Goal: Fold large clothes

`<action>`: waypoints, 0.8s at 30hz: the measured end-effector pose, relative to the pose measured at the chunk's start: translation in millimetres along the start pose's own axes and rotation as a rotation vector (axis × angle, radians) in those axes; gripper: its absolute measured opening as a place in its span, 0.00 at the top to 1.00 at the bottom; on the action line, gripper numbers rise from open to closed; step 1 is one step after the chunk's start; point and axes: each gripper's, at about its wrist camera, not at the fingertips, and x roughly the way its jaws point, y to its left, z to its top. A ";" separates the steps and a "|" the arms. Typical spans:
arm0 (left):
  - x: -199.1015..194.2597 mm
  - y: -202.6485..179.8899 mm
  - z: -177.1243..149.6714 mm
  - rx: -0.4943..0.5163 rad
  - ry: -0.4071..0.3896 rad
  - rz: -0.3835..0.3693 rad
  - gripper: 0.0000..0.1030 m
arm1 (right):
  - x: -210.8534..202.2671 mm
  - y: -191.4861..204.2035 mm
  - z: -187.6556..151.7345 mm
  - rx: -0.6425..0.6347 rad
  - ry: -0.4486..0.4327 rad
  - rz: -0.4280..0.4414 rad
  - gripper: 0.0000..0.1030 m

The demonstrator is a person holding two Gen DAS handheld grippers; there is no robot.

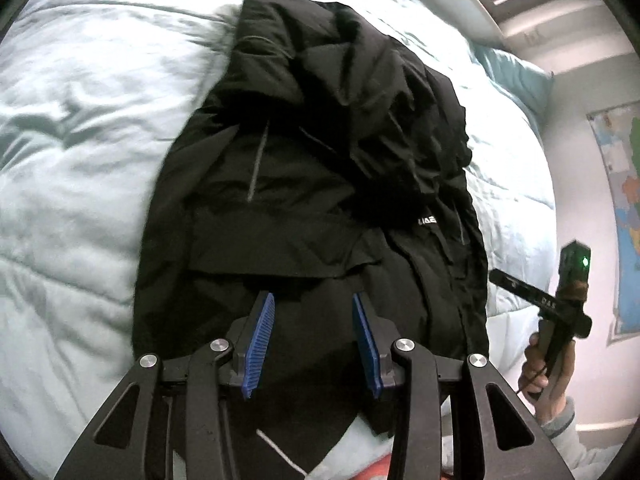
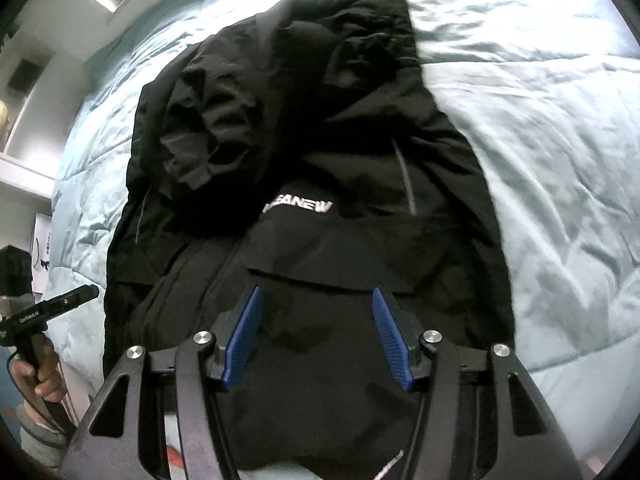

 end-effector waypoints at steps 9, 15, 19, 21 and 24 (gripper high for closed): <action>-18.3 21.6 -35.5 -0.086 -0.016 0.094 0.60 | -22.7 -20.4 -30.4 0.002 0.006 -0.052 0.42; -27.2 55.7 -61.8 -0.198 0.002 0.135 0.60 | -26.5 -45.2 -54.0 0.038 0.043 -0.093 0.42; -21.8 75.4 -83.3 -0.282 0.043 0.084 0.57 | -30.6 -64.4 -69.2 0.077 0.058 -0.108 0.42; -13.4 82.4 -94.5 -0.312 0.074 0.064 0.57 | -30.3 -73.1 -76.2 0.095 0.071 -0.121 0.42; 0.0 87.6 -108.7 -0.343 0.116 0.017 0.57 | -28.3 -82.4 -86.1 0.114 0.091 -0.129 0.42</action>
